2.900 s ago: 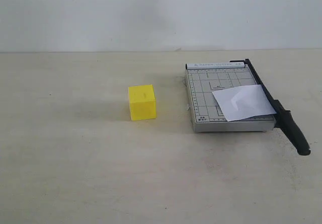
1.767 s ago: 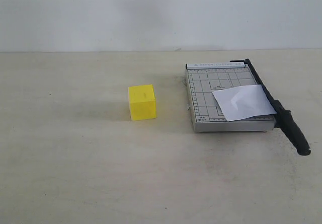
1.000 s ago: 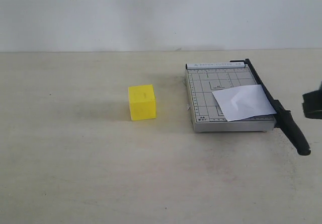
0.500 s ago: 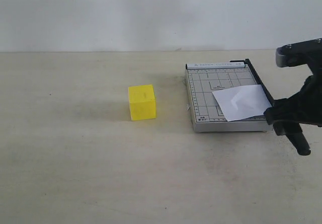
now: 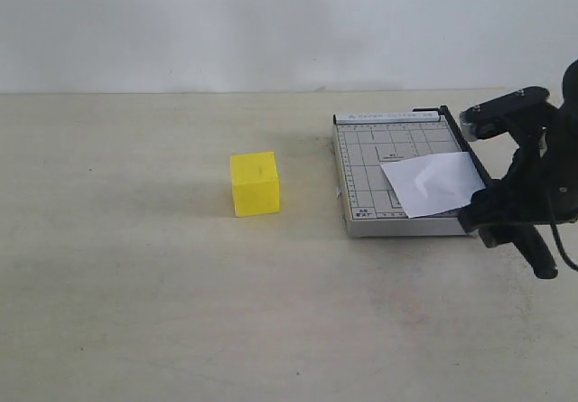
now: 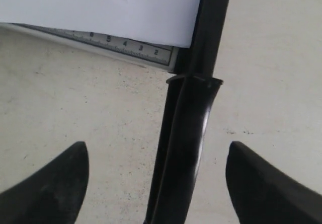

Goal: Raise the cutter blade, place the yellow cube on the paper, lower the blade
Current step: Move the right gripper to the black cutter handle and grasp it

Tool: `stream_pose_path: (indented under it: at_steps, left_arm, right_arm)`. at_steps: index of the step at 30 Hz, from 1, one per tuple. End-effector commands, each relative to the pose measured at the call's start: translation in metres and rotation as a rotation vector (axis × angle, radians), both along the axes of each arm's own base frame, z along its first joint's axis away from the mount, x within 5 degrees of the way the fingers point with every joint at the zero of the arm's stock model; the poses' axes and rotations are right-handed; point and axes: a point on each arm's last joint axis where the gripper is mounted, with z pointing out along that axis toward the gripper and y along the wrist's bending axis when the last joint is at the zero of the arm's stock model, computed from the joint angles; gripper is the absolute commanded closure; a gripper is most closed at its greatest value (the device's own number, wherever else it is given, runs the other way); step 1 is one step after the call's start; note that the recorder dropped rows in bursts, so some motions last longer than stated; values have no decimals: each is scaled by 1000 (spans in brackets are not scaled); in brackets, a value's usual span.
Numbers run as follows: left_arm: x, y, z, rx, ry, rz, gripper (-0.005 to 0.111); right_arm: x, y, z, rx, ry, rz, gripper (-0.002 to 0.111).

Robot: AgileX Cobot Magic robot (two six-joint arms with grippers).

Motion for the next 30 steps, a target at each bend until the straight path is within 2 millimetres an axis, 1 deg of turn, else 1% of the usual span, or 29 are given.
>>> stream_pose_path:
  at_steps: [1, 3, 7, 13, 15, 23, 27, 30]
  left_arm:
    - [0, 0, 0, 2, -8, -2, 102]
    - [0, 0, 0, 2, -8, -2, 102]
    - [0, 0, 0, 2, -8, -2, 102]
    - [0, 0, 0, 2, -8, -2, 102]
    - [0, 0, 0, 2, -8, -2, 102]
    - [0, 0, 0, 2, -8, -2, 102]
    - [0, 0, 0, 2, -8, -2, 102]
    - [0, 0, 0, 2, -8, -2, 102]
  right_arm:
    - [6, 1, -13, -11, 21, 11, 37]
    - [7, 1, -18, -20, 30, 19, 37]
    - [10, -2, -21, -25, 22, 23, 37]
    - [12, -26, -22, -14, 35, -83, 37]
    - [11, -29, -22, -15, 49, -88, 37]
    - [13, -20, -22, 90, 32, -94, 37]
    - [14, -20, -22, 93, 24, -93, 37]
    - [14, -19, -22, 94, 22, -92, 41]
